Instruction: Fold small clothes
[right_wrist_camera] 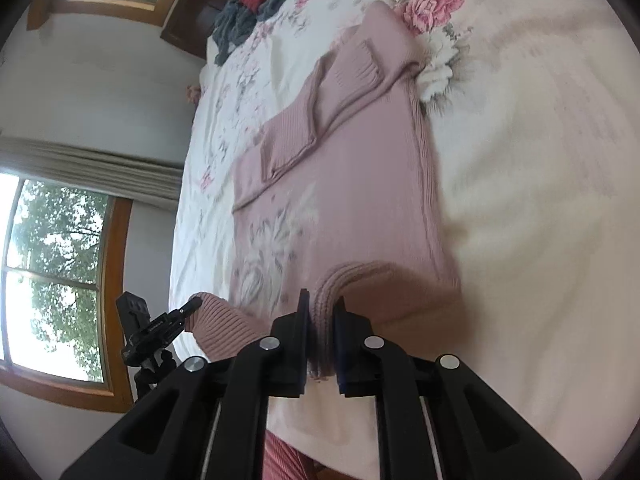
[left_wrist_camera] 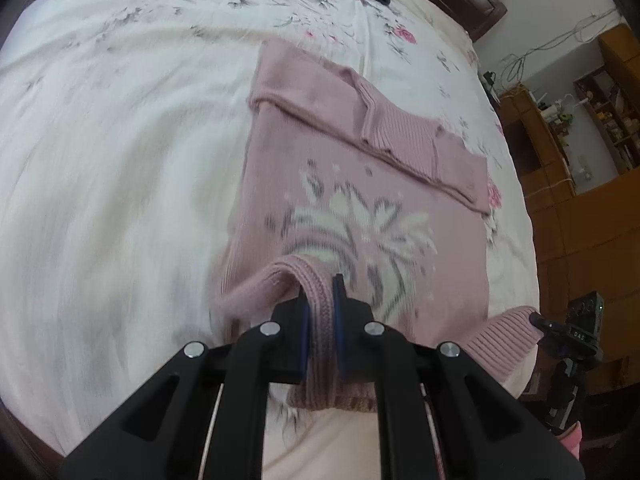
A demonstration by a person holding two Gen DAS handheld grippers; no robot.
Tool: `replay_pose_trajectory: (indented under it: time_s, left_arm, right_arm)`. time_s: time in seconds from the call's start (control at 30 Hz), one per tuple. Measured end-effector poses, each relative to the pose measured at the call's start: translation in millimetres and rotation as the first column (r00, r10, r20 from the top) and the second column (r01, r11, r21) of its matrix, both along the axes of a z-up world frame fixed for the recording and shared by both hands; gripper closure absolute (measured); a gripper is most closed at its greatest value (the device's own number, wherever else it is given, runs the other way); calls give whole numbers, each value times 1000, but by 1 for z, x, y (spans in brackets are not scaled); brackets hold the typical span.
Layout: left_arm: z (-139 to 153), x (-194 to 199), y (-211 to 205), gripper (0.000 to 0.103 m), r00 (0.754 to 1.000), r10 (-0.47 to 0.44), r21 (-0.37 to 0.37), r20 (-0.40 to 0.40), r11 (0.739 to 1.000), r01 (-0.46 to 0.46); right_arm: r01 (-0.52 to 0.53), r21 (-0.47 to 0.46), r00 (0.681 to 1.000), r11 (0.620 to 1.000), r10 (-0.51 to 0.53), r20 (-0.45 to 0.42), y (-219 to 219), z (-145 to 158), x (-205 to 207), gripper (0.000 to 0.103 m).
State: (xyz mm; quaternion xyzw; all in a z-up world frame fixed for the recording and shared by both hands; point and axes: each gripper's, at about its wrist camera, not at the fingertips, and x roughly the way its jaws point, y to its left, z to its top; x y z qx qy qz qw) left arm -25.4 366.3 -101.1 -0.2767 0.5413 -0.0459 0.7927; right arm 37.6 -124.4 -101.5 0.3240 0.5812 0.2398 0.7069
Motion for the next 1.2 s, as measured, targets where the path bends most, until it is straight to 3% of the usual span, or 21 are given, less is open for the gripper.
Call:
replay_pose_trajectory:
  time_s: [0.43, 0.63, 0.73, 0.77, 0.83, 0.93, 1.07, 1.2]
  left_arm:
    - [-62, 77, 29, 93, 992, 55, -11, -114, 998, -56]
    - [-78, 88, 45, 88, 985, 71, -108, -155, 990, -89]
    - [-75, 82, 56, 79, 985, 83, -160, -150, 981, -107]
    - [-70, 77, 63, 70, 986, 99, -155, -136, 981, -120]
    - [-63, 73, 73, 65, 985, 127, -139, -116, 980, -143]
    - [-51, 65, 87, 65, 986, 136, -92, -98, 985, -145]
    - [-38, 65, 81, 64, 995, 74, -23, -68, 997, -76]
    - [-32, 79, 56, 55, 999, -32, 99, -44, 994, 36]
  right_arm:
    - [39, -47, 993, 998, -44, -113, 4, -54, 94, 93]
    - [24, -64, 988, 998, -34, -148, 2, -75, 109, 89]
    - [10, -63, 990, 998, -19, -141, -3, -73, 108, 87]
    - [4, -64, 991, 998, -13, -135, -4, -72, 108, 84]
    - [0, -63, 992, 998, -8, -129, -10, -68, 105, 77]
    - [24, -122, 995, 992, -35, -90, -21, -55, 102, 46]
    - [28, -131, 999, 991, -32, -25, -31, -37, 99, 46]
    - [-33, -213, 998, 976, 42, 38, -16, -24, 99, 46]
